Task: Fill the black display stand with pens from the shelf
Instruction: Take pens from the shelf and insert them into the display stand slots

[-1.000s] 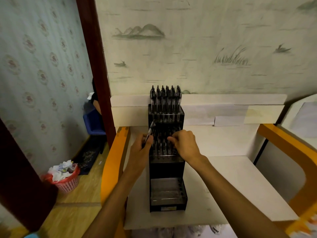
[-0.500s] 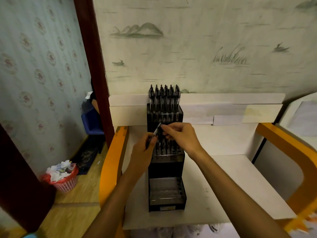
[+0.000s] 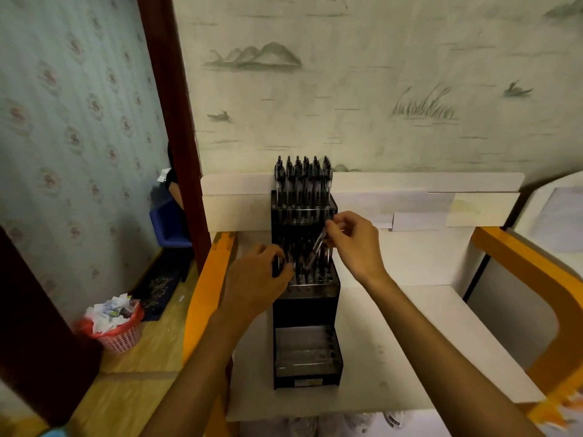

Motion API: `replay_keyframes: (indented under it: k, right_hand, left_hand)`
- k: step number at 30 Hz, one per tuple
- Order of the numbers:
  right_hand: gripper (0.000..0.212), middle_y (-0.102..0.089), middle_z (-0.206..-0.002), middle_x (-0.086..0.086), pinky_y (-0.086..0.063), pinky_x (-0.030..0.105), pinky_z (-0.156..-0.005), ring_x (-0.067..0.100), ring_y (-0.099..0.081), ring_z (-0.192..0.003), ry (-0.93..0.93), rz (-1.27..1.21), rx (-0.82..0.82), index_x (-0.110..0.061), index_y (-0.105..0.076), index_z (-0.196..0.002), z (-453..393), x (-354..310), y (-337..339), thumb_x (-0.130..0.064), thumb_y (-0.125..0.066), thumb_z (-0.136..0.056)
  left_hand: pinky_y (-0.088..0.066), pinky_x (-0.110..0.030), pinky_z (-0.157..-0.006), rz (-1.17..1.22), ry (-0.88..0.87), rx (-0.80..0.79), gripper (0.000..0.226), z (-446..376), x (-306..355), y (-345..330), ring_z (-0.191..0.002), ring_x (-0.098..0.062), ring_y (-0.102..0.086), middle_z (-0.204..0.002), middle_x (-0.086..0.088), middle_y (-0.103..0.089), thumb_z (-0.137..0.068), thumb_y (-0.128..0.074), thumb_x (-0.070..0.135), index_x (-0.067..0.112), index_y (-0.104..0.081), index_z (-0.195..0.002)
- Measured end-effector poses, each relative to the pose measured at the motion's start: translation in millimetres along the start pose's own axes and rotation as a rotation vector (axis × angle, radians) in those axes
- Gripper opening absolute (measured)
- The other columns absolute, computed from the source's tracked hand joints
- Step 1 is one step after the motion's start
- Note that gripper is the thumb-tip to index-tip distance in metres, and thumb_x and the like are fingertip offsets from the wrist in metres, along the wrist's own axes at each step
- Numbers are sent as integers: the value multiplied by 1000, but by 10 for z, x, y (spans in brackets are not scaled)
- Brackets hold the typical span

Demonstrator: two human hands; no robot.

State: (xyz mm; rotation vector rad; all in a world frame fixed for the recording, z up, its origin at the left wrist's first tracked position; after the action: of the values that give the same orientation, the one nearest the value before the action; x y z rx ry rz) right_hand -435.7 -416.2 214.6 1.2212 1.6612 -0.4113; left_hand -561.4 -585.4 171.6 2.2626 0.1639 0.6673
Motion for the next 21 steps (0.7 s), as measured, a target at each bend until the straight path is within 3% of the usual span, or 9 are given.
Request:
replay_keyframes:
  k: [2, 6, 21]
  right_hand:
    - [12, -71, -80, -2, -59, 41, -76, 15, -69, -72, 125, 206, -1, -16, -68, -97, -10, -66, 57, -26, -62, -95]
    - [14, -71, -84, -2, -57, 37, -77, 13, -67, -75, 210, 334, -29, -15, -69, -101, 2, -86, 68, -26, -61, -97]
    - [15, -72, -81, -1, -55, 27, -74, 12, -66, -73, 241, 385, -45, -15, -70, -102, -1, -77, -13, -28, -64, -95]
  left_hand:
    - [-53, -30, -66, -44, 13, 16, 28, 4, -45, 41, -78, -10, -56, -98, 8, -59, -89, -61, 51, 28, -65, -105]
    - [-54, -35, -67, -59, 25, 16, 31, 23, -79, 57, -77, -12, -57, -97, 6, -61, -88, -61, 52, 27, -66, -107]
    - [-54, -34, -71, -10, 31, -28, 25, 38, -67, -11, -75, -7, -56, -88, 10, -59, -89, -62, 49, 30, -66, -104]
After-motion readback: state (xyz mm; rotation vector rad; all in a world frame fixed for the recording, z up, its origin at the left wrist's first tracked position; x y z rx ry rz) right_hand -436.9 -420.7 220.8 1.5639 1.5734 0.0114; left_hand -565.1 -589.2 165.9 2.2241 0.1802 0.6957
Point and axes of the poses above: each hand's wrist, its own z-axis away from the middle knuckle, its own y-axis out of the back of the hand, x = y × z, the point moved 6 cm from there along -z, towards the middle knuckle
